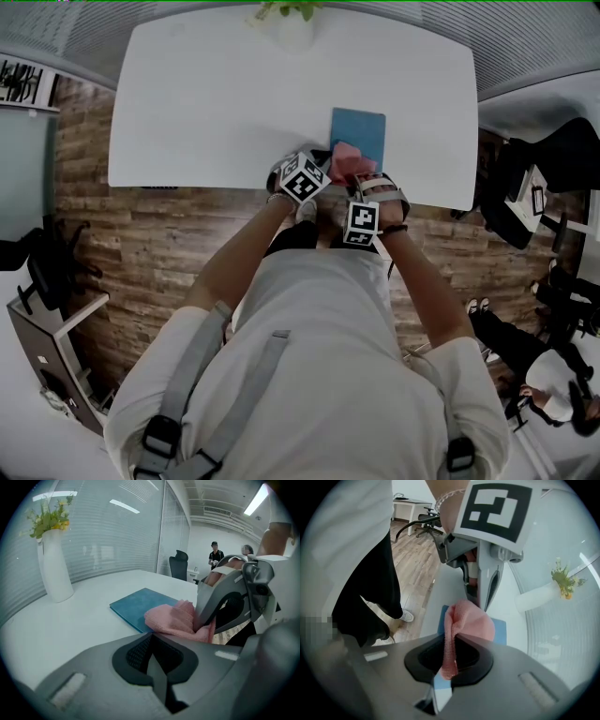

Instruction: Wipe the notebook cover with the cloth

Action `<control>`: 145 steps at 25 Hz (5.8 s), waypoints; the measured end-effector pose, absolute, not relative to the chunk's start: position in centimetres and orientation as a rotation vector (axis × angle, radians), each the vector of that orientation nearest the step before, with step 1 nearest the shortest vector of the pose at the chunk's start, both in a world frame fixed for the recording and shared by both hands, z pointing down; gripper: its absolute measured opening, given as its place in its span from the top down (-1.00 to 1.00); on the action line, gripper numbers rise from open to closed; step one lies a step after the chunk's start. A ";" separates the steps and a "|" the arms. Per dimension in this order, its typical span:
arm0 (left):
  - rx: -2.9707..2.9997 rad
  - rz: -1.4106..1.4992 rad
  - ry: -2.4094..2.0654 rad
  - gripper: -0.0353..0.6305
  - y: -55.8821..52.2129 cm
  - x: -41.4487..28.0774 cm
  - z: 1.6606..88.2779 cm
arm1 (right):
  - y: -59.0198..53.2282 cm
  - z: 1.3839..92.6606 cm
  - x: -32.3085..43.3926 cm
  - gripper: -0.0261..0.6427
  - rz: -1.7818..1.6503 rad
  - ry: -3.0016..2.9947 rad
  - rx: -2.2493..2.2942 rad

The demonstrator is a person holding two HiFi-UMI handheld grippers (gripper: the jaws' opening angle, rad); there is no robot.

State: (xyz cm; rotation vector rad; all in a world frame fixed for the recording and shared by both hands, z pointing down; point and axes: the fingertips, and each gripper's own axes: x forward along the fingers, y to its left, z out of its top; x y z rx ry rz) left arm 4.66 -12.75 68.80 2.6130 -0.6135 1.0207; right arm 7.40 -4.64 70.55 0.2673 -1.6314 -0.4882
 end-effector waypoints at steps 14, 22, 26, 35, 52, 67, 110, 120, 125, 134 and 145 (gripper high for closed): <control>2.615 1.021 -0.620 0.89 -12.8 4.8 68.9 | -2.8 68.6 6.8 0.85 -0.457 -1.686 0.284; 2.615 1.023 -0.620 0.89 -12.8 4.7 68.8 | -10.0 61.5 9.5 0.85 -0.536 -1.679 0.518; 2.614 1.025 -0.620 0.89 -12.7 4.6 68.8 | -15.0 60.6 11.2 0.85 -0.618 -1.610 0.594; 2.610 1.025 -0.618 0.89 -12.8 4.7 68.7 | -21.4 67.0 13.5 0.85 -0.682 -1.452 0.486; 2.611 1.025 -0.615 0.89 -12.8 4.7 68.8 | -19.7 70.7 12.6 0.86 -0.615 -1.461 0.376; 2.611 1.026 -0.619 0.89 -12.8 4.7 68.8 | -15.2 70.6 12.1 0.86 -0.601 -1.486 0.327; 2.611 1.027 -0.621 0.89 -12.9 4.6 69.0 | -5.9 68.8 11.0 0.85 -0.505 -1.577 0.223; 2.613 1.028 -0.619 0.89 -13.0 4.6 69.0 | -18.2 63.6 16.6 0.85 -0.651 -1.444 0.518; 2.610 1.030 -0.620 0.89 -13.0 4.7 69.0 | -21.6 66.3 18.7 0.85 -0.640 -1.373 0.471; 2.609 1.028 -0.622 0.89 -12.9 4.7 68.8 | -21.5 71.0 19.2 0.85 -0.563 -1.339 0.374; 2.611 1.032 -0.629 0.89 -12.9 4.7 68.9 | -19.8 71.3 19.4 0.87 -0.558 -1.341 0.329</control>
